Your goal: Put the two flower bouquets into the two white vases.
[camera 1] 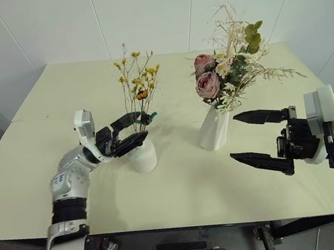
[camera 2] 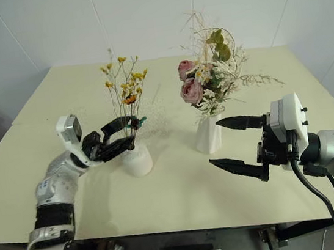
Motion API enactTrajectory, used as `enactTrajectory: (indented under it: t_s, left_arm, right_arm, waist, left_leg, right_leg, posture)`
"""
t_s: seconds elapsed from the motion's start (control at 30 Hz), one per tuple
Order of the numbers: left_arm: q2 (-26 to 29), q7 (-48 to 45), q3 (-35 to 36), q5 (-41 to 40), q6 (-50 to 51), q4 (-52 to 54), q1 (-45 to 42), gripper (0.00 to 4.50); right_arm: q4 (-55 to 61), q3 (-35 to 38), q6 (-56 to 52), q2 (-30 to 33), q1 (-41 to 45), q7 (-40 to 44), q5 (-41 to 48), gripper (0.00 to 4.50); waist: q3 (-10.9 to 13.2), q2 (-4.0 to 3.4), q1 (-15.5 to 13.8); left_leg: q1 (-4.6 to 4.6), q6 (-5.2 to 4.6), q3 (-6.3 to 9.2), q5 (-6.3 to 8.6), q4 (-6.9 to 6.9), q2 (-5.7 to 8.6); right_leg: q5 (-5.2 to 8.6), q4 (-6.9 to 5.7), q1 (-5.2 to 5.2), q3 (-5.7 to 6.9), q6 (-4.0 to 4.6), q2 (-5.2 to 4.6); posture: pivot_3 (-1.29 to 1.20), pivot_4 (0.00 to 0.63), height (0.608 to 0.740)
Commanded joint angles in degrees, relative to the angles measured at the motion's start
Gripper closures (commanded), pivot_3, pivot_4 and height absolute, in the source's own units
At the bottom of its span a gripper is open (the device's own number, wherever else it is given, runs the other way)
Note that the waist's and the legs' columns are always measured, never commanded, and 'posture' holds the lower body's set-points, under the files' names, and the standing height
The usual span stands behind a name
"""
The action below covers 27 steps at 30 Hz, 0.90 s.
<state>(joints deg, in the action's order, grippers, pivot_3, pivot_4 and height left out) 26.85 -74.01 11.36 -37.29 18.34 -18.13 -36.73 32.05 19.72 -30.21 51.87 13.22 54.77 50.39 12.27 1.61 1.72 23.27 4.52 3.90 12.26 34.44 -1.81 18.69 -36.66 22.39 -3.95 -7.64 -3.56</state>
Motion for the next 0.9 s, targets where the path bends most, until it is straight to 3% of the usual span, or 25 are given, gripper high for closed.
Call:
enactTrajectory:
  t_s: [0.03, 0.37, 0.6, 0.9]
  left_arm:
    - [5.20, -1.19, -0.28, 1.73, 1.06, 4.78, 2.38, 0.02]
    - [18.43, -1.83, 9.23, 0.44, -2.77, 4.80, 4.07, 0.02]
    - [27.84, -5.85, 18.76, -0.69, -5.25, -1.04, 6.15, 0.02]
    - [29.45, -6.08, 23.62, -1.13, -8.31, -1.64, 9.93, 0.02]
  right_arm:
    - [0.26, 1.04, 0.92, 0.56, -0.19, 1.28, -0.07, 0.00]
    - [-4.63, 2.65, 0.56, 3.06, -1.98, 5.78, -2.28, 0.00]
    - [-13.92, 6.07, 1.36, 7.74, -3.40, 11.59, -5.18, 0.00]
    - [-25.31, 5.17, 5.32, 9.07, 1.81, 16.56, -9.23, 0.00]
  waist:
    - [0.00, 0.00, -0.15]
    - [0.00, 0.00, -0.20]
    - [0.01, -0.02, 0.05]
    - [0.02, -0.03, -0.10]
  left_leg:
    - [0.00, 0.00, 0.00, 0.00, 0.00, 0.00]
    - [0.02, -0.01, -0.02, 0.00, -0.15, 0.00]
    - [0.00, -0.03, -0.11, 0.02, -0.35, -0.03]
    - [-0.04, -0.03, -0.17, 0.02, -0.34, -0.08]
  right_leg:
    - [0.01, 0.01, 0.00, 0.00, 0.01, 0.00]
    - [0.03, 0.19, 0.00, 0.01, 0.06, -0.04]
    - [0.08, 0.24, 0.10, 0.02, 0.13, -0.04]
    - [0.10, 0.20, 0.10, 0.01, 0.18, -0.05]
  posture:
    - [0.00, 0.150, 0.740]
    - [0.00, 0.150, 0.740]
    - [0.00, 0.150, 0.740]
    - [0.00, 0.150, 0.740]
